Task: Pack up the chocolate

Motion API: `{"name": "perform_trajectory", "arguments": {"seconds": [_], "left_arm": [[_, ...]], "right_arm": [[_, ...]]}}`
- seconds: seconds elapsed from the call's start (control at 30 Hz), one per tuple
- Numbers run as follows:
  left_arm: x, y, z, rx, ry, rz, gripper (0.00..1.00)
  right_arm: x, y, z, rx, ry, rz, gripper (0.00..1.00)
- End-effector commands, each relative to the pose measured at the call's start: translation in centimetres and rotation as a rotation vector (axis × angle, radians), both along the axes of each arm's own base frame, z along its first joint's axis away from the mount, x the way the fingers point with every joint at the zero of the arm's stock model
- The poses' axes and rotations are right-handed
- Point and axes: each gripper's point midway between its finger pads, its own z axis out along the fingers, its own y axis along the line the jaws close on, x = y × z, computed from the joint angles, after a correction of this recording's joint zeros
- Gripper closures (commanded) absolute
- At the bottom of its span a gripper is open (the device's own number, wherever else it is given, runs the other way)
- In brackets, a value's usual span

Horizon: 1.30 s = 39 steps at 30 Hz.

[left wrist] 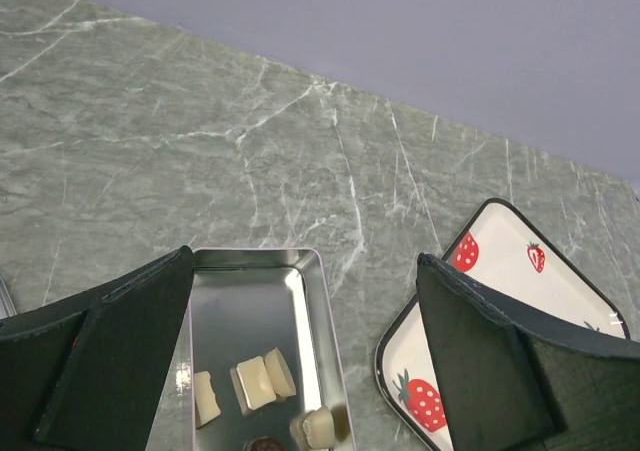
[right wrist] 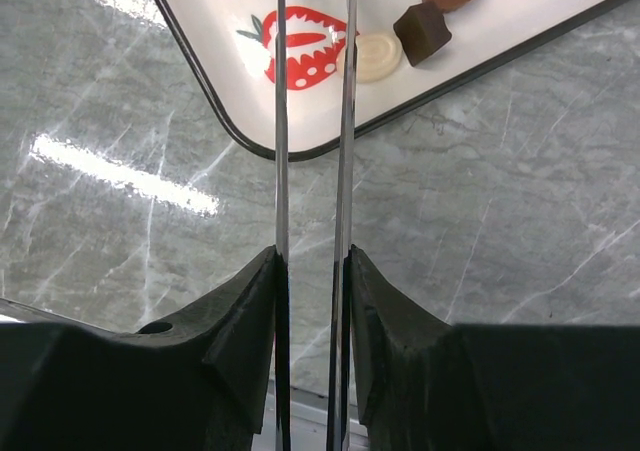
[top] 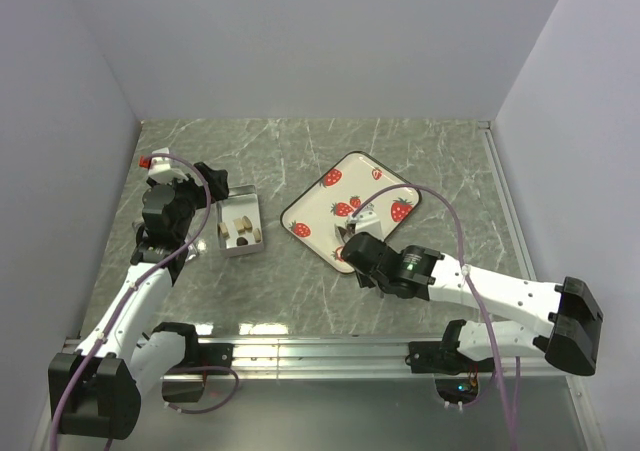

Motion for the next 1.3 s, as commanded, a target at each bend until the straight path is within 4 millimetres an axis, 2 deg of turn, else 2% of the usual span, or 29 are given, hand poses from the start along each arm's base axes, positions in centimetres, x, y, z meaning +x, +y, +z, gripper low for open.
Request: {"name": "perform_trajectory", "arguments": {"seconds": [0.0, 0.23, 0.57, 0.83, 1.07, 1.27], "left_arm": [[0.4, -0.4, 2.9, -0.009, -0.072, -0.017, 0.01], [0.4, -0.4, 2.9, -0.010, -0.072, -0.018, 0.01], [0.3, -0.4, 2.9, -0.010, -0.074, -0.018, 0.01], [0.3, -0.4, 2.9, -0.009, -0.074, -0.018, 0.01], [0.4, -0.4, 2.8, -0.009, -0.071, -0.017, 0.00], [0.4, -0.4, 2.7, -0.010, -0.069, -0.014, 0.01]], "right_arm": [[1.1, 0.5, 2.5, 0.063, -0.075, -0.017, 0.66], [1.9, 1.0, 4.2, 0.079, -0.112, -0.004, 0.66], [4.4, 2.0, 7.8, 0.130, -0.177, 0.019, 0.66], [5.8, 4.1, 10.5, 0.172, -0.218, 0.073, 0.66], [6.7, 6.6, 11.3, 0.181, -0.221, 0.131, 0.65], [7.4, 8.7, 10.8, 0.177, -0.204, 0.180, 0.66]]}}
